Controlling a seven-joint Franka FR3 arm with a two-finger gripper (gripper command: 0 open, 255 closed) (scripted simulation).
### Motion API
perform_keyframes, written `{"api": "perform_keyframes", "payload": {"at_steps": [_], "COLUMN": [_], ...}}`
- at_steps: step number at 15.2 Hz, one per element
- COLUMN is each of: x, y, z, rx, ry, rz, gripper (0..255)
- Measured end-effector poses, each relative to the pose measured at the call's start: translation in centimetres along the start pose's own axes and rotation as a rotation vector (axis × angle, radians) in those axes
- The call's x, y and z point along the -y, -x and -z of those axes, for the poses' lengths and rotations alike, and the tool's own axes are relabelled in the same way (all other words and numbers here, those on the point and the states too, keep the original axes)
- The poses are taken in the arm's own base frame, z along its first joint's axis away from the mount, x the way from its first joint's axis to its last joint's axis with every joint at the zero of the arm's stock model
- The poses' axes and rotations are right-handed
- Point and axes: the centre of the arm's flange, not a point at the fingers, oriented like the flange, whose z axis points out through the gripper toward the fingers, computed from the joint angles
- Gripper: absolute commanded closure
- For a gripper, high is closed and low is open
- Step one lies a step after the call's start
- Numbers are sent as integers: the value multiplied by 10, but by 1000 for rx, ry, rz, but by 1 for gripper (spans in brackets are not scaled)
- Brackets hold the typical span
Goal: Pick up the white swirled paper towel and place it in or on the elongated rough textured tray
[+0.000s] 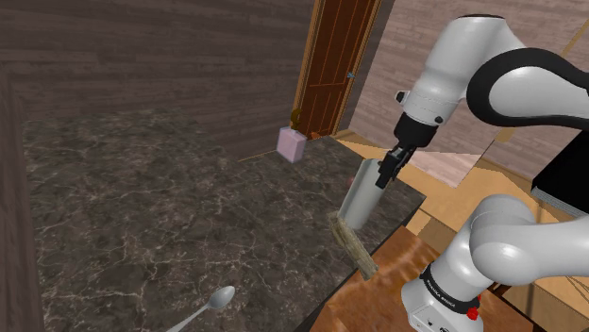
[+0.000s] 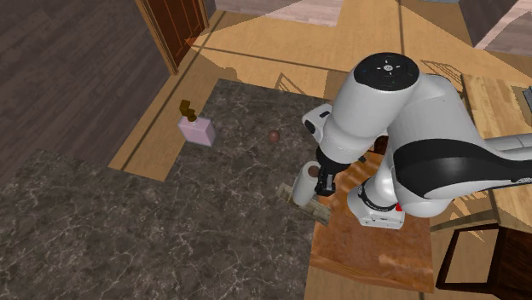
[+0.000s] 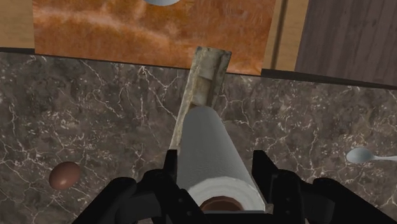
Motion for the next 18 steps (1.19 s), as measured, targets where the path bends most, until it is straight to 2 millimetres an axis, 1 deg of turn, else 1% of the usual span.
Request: {"api": "perform_keyframes", "payload": {"at_steps": [9,15,16,18], "x": [0,0,0,0], "y": [2,1,1,1], "z": [-46,-50,-50,-50], "rx": [0,0,0,0], "ry": [0,0,0,0], "rz": [0,0,0,0], "gripper": [255,255,0,0]}}
